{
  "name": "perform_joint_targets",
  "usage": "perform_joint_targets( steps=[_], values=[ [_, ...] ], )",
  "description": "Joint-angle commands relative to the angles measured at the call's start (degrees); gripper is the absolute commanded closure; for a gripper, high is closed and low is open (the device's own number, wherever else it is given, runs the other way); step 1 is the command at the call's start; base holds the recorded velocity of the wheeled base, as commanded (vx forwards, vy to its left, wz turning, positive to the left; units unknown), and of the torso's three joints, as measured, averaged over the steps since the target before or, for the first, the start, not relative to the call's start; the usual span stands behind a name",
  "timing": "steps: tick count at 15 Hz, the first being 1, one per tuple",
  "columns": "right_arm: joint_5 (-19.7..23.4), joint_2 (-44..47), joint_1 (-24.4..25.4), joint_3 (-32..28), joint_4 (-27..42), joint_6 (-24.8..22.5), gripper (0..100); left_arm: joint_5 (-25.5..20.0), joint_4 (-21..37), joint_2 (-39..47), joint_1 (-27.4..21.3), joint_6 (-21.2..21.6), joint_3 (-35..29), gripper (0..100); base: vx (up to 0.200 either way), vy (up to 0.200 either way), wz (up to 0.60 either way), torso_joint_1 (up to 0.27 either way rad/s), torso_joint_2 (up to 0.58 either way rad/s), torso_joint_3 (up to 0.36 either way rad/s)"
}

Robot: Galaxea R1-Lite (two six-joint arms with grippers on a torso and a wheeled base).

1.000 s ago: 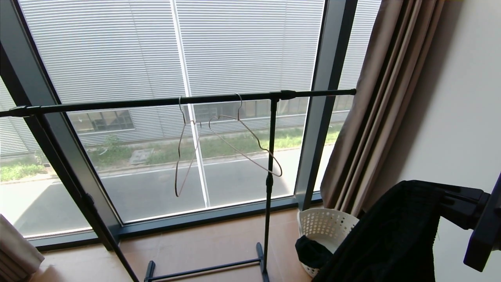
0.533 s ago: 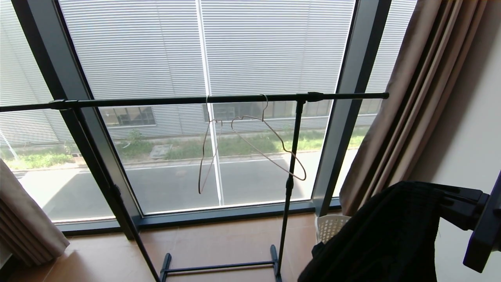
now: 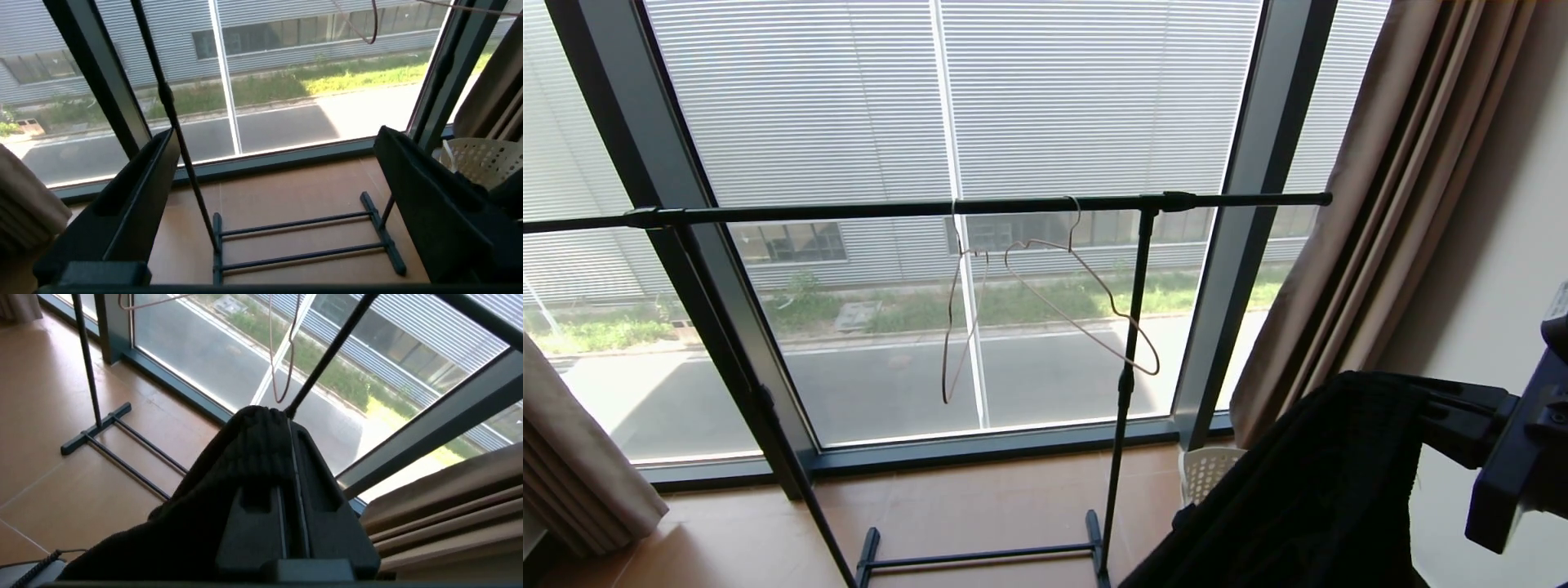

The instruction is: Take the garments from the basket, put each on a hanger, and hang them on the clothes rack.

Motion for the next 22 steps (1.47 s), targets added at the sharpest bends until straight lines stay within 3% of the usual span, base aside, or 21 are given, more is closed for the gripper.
perform_joint_targets(
  steps=[1, 3, 4, 6, 9, 12, 15, 17, 20, 22],
  values=[
    [-0.4, 5.4, 0.9, -0.4, -4.2, 1.0, 100, -0.9, -0.1, 11.0, 0.3, 2.2, -0.7, 0, 0.0, 0.0, 0.0, 0.0, 0.0, 0.0],
    [-0.5, 11.6, 1.2, -3.4, -8.4, 5.1, 100, -4.7, -0.2, 22.1, -0.5, 0.2, -7.2, 0, 0.0, 0.0, 0.0, 0.0, 0.0, 0.0],
    [-1.5, 17.5, 1.5, -8.5, -8.4, 11.5, 100, -8.6, -0.3, 33.5, -1.0, -5.6, -14.3, 0, 0.0, 0.0, 0.0, 0.0, 0.0, 0.0],
    [-2.3, 22.5, 2.4, -13.6, -8.1, 15.0, 100, -10.0, -0.4, 43.3, -3.9, -8.8, -19.8, 0, 0.0, 0.0, 0.0, 0.0, 0.0, 0.0],
    [-4.6, 29.0, 3.5, -20.9, -6.9, 16.6, 100, -9.7, -0.4, 58.2, -14.9, -17.2, -28.7, 0, 0.0, 0.0, 0.0, 0.0, 0.0, 0.0],
    [-7.0, 34.2, 4.6, -25.7, -6.9, 17.5, 100, -9.6, -0.4, 67.9, -26.2, -25.9, -35.1, 0, 0.0, 0.0, 0.0, 0.0, 0.0, 0.0],
    [-10.0, 38.3, 6.8, -29.9, -6.9, 17.8, 100, -8.7, -0.6, 74.7, -31.7, -27.3, -39.3, 0, 0.0, 0.0, 0.0, 0.0, 0.0, 0.0],
    [-12.8, 40.2, 7.7, -32.2, -6.8, 17.7, 100, -5.4, -2.2, 78.6, -36.0, -28.4, -41.2, 0, 0.0, 0.0, 0.0, 0.0, 0.0, 0.0],
    [-16.4, 40.5, 9.0, -33.5, -6.9, 18.0, 100, 1.4, -8.4, 86.9, -41.4, -29.5, -43.2, 0, 0.0, 0.0, 0.0, 0.0, 0.0, 0.0],
    [-18.6, 40.4, 9.9, -33.6, -6.9, 18.2, 100, 3.3, -11.8, 90.2, -43.5, -31.0, -44.0, 0, 0.0, 0.0, 0.0, 0.0, 0.0, 0.0]
  ],
)
